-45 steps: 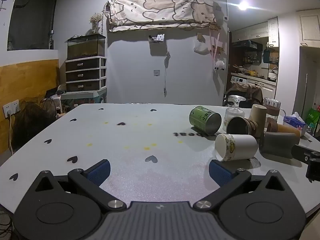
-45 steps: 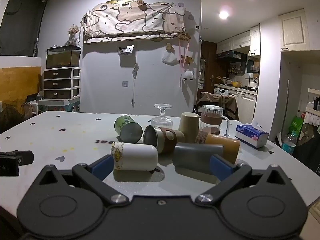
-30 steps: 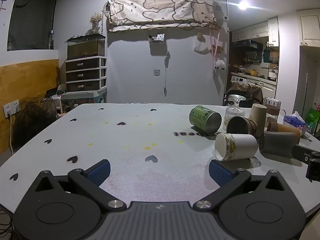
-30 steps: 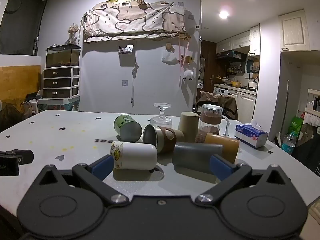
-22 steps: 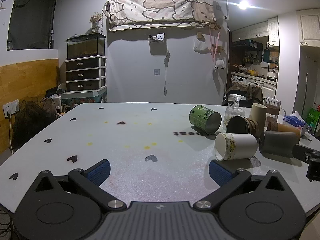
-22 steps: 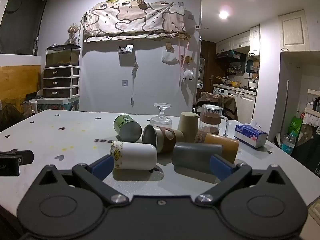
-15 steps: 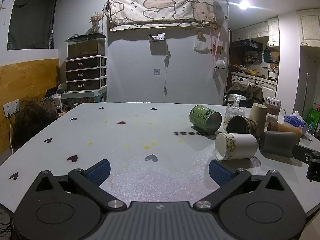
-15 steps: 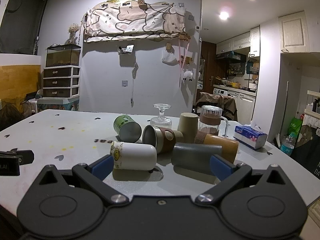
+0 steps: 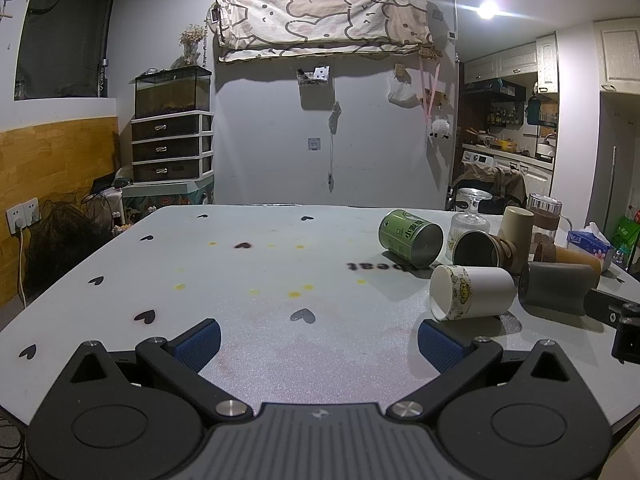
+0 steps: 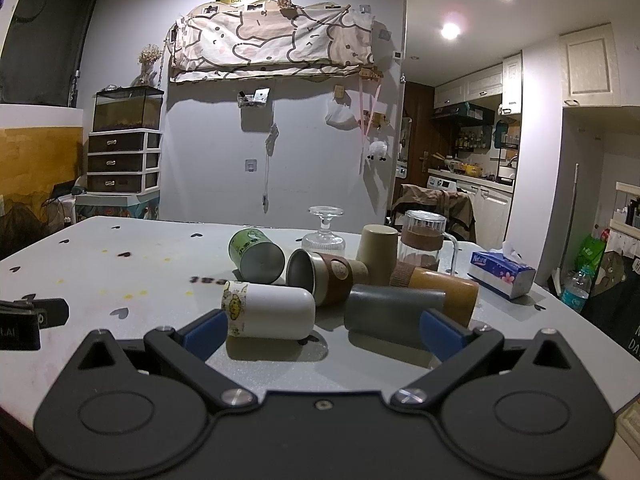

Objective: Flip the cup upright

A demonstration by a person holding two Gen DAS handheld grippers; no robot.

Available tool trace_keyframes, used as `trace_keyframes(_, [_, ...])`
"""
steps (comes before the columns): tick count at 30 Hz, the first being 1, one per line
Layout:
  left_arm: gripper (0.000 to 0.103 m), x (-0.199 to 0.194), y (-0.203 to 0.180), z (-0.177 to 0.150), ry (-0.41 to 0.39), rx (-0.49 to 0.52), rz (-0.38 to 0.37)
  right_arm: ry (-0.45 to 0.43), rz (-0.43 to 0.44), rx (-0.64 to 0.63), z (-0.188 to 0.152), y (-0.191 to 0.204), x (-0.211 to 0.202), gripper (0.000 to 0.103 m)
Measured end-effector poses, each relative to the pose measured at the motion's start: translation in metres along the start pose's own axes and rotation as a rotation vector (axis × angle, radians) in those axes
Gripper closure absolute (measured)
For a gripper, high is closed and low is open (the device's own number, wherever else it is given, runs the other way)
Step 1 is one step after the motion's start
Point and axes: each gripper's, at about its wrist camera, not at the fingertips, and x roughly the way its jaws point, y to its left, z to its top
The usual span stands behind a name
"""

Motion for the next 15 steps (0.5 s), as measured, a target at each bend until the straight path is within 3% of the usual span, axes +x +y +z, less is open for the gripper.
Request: trace_keyframes(15, [0.0,0.0,0.0,0.0,0.001,0.0,0.0,0.0,0.0,-0.003,0.001,-0.0004,0.0004,0.0])
